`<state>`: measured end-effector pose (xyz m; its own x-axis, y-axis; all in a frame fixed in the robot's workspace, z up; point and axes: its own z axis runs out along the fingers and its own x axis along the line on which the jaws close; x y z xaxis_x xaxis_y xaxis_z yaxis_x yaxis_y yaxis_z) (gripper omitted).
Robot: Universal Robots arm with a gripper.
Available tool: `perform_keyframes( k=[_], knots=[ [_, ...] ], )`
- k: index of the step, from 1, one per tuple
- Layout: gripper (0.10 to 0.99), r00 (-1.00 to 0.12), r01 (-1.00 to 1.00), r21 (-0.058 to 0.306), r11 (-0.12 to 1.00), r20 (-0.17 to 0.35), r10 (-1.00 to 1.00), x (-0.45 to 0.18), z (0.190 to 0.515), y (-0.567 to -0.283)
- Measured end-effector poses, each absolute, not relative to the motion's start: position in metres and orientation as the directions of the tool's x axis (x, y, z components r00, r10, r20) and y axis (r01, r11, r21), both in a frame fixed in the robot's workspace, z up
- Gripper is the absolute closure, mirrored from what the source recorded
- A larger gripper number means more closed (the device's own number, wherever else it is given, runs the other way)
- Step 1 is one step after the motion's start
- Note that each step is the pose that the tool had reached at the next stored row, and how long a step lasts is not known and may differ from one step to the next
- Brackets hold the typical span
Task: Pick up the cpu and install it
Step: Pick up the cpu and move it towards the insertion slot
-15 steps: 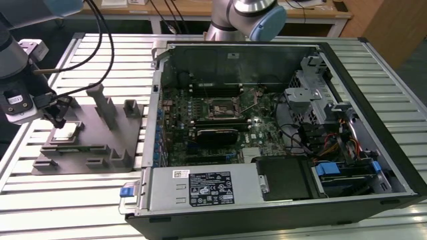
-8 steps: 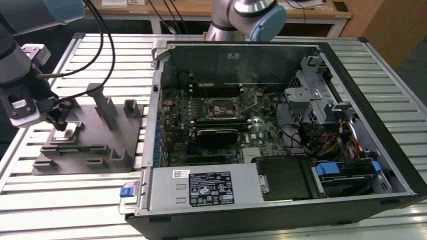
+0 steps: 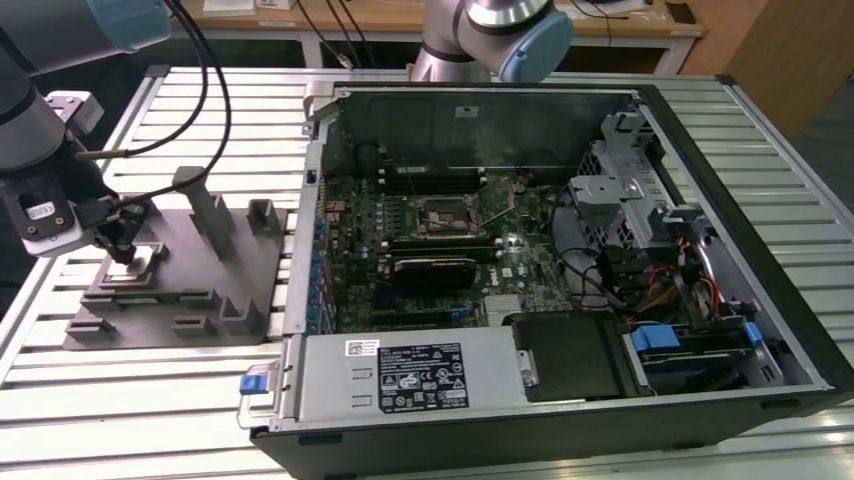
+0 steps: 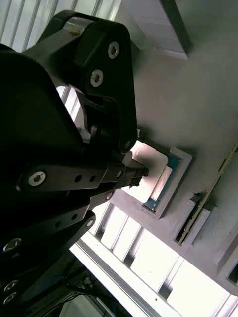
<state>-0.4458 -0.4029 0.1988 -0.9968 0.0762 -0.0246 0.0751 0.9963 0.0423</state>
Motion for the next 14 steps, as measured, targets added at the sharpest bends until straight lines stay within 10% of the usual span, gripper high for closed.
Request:
perform_keyframes(
  k=[6,14],
  knots=[
    [0.922,-0.997,0.075,0.042,0.996,-0.025,0.076,-0.4458,0.1985,-0.4029],
    [0.561,-0.997,0.075,0.042,0.996,-0.025,0.076,-0.4458,0.1981,-0.4029]
  ],
)
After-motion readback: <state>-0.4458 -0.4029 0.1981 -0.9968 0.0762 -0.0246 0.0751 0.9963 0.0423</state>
